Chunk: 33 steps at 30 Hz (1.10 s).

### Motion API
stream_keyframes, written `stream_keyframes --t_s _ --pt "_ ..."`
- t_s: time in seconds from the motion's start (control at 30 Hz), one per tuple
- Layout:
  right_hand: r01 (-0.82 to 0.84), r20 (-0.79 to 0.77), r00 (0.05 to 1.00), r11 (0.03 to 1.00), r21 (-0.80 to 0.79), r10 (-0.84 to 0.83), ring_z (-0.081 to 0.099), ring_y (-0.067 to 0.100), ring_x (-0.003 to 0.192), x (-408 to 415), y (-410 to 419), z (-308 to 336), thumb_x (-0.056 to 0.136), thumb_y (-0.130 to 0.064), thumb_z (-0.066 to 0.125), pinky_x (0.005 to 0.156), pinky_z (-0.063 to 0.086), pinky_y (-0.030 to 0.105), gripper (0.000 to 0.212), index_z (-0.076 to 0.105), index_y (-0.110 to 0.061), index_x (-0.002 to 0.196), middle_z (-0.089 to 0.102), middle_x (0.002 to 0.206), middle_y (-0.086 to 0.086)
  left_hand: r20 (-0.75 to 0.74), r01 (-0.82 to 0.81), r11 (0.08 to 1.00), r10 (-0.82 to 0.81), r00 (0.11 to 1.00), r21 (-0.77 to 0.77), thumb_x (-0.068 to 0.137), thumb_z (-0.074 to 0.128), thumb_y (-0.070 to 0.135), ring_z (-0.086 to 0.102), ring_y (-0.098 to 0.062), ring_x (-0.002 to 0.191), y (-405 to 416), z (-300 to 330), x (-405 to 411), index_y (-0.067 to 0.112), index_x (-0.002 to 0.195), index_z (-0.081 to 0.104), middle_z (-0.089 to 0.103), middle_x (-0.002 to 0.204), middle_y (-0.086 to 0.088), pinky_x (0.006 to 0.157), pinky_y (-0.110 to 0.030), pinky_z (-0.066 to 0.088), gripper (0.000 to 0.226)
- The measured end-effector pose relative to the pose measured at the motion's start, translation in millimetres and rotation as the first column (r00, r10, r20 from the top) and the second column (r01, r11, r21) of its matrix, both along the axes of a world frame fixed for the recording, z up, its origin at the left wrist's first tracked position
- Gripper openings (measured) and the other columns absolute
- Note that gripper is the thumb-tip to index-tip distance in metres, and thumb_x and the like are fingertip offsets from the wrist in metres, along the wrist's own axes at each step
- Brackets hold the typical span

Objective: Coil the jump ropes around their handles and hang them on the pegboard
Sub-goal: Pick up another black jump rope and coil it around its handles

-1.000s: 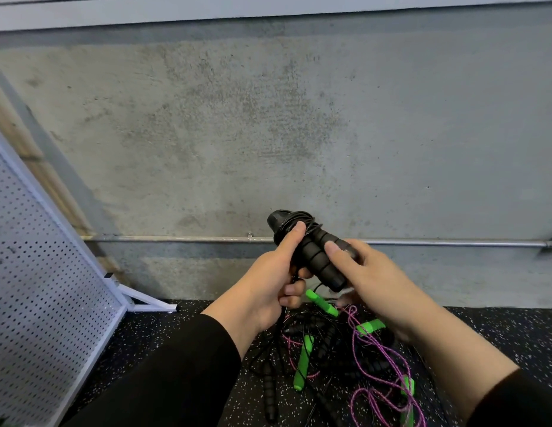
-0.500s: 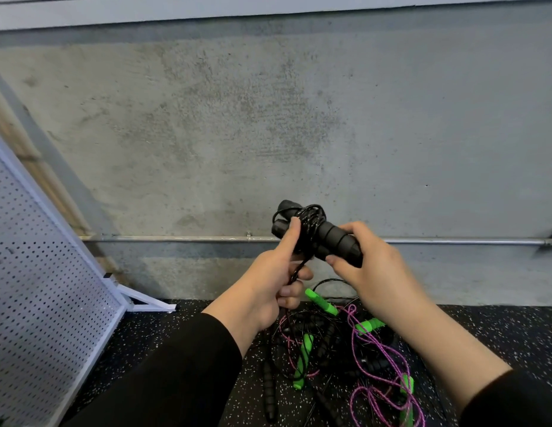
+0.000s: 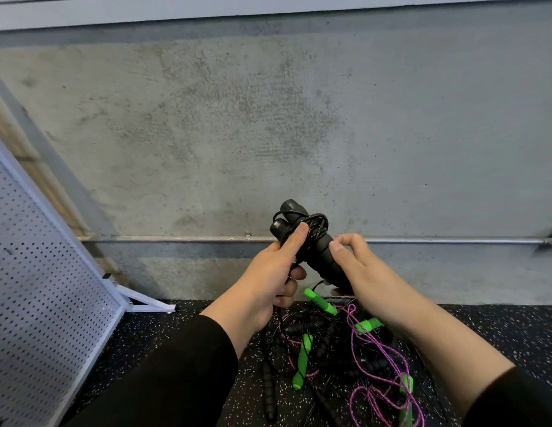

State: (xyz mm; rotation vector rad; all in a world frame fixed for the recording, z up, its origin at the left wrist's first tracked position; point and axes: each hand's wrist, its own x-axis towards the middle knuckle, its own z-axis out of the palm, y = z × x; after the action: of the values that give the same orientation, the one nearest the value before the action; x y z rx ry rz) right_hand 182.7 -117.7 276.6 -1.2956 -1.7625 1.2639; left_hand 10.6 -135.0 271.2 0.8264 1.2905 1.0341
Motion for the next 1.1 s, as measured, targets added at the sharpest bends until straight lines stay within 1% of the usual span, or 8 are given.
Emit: stream_keyframes --t_s 0.07,0.23,0.47,0.6,0.7,0.83,0.97,1.1 --pt "0.039 -0.011 0.999 0.999 0.004 -0.038 0.070 0.022 0.083 2 5 -2 0.103 -0.049 0.042 0.077 0.061 0.033 0.020 0.044 -0.035 0.117 0.072 0.102 0.008 -0.009 0.031 1.000 -0.031 0.999 -0.004 0.080 0.062 0.078 0.023 -0.008 0.046 1 1 -2 0.025 0.116 0.067 0.052 0.070 0.002 0.042 -0.020 0.018 0.064" --pt "0.086 0.069 0.992 0.975 0.206 -0.102 0.048 0.005 0.054 5 8 -4 0.103 -0.037 0.052 0.053 0.040 0.021 0.025 0.035 -0.038 0.121 0.061 0.089 0.004 -0.011 0.118 0.992 -0.118 0.993 -0.033 0.075 0.056 0.086 0.024 -0.010 0.047 0 4 -5 0.031 0.121 0.070 0.054 0.074 0.000 0.044 -0.023 0.020 0.073" --pt "-0.003 0.256 0.959 0.895 0.445 -0.124 0.044 0.011 0.115 1 4 -10 0.085 -0.031 0.078 0.093 0.034 0.026 0.060 0.035 -0.046 0.124 0.052 0.119 -0.009 0.077 0.113 0.993 -0.109 0.991 -0.046 0.079 0.059 0.081 0.037 -0.013 0.049 -2 4 -6 0.015 0.116 0.069 0.054 0.074 -0.003 0.046 -0.025 0.033 0.077" --pt "-0.018 0.350 0.918 0.865 0.502 -0.185 0.039 0.013 0.127 -1 2 -7 0.083 -0.035 0.080 0.101 0.033 0.025 0.077 0.035 -0.035 0.146 0.047 0.130 -0.006 0.056 0.090 0.996 -0.088 0.995 -0.024 0.083 0.065 0.072 0.039 -0.014 0.048 -2 5 -6 0.011 0.112 0.069 0.053 0.070 -0.001 0.048 -0.028 0.040 0.068" --pt "-0.079 0.424 0.898 0.905 0.419 -0.118 0.043 0.006 0.121 1 2 -1 0.078 -0.050 0.081 0.099 0.038 0.025 0.091 0.031 -0.037 0.153 0.046 0.127 -0.009 0.041 0.046 0.998 -0.048 0.998 0.044 0.087 0.068 0.060 0.033 -0.013 0.047 -3 5 -7 0.013 0.097 0.064 0.048 0.066 0.000 0.047 -0.027 0.035 0.049" --pt "-0.043 0.119 0.993 0.987 0.152 0.025 0.069 0.007 0.101 17 8 8 0.071 -0.076 0.070 0.093 0.054 0.034 0.066 0.064 -0.038 0.124 0.074 0.106 -0.009 -0.029 0.154 0.979 -0.151 0.988 0.131 0.090 0.067 0.051 0.031 -0.011 0.044 -7 5 -4 0.014 0.087 0.059 0.050 0.067 -0.002 0.046 -0.026 0.033 0.038" --pt "-0.159 -0.150 0.979 0.980 -0.123 0.140 0.074 0.034 0.084 20 1 14 0.088 -0.049 0.063 0.075 0.061 0.043 0.038 0.068 -0.024 0.117 0.078 0.099 0.010 -0.053 0.215 0.964 -0.209 0.976 0.154 0.086 0.069 0.052 0.033 -0.011 0.043 -12 6 5 0.015 0.085 0.061 0.050 0.070 -0.005 0.045 -0.027 0.034 0.037" --pt "-0.046 -0.034 0.998 0.999 -0.004 0.046 0.072 0.014 0.074 21 6 13 0.080 -0.049 0.072 0.071 0.055 0.025 0.041 0.071 -0.023 0.111 0.079 0.086 0.004 -0.064 0.238 0.969 -0.234 0.970 0.066 0.089 0.064 0.061 0.044 -0.019 0.047 -11 11 5 0.012 0.098 0.064 0.055 0.072 -0.004 0.048 -0.029 0.045 0.049"
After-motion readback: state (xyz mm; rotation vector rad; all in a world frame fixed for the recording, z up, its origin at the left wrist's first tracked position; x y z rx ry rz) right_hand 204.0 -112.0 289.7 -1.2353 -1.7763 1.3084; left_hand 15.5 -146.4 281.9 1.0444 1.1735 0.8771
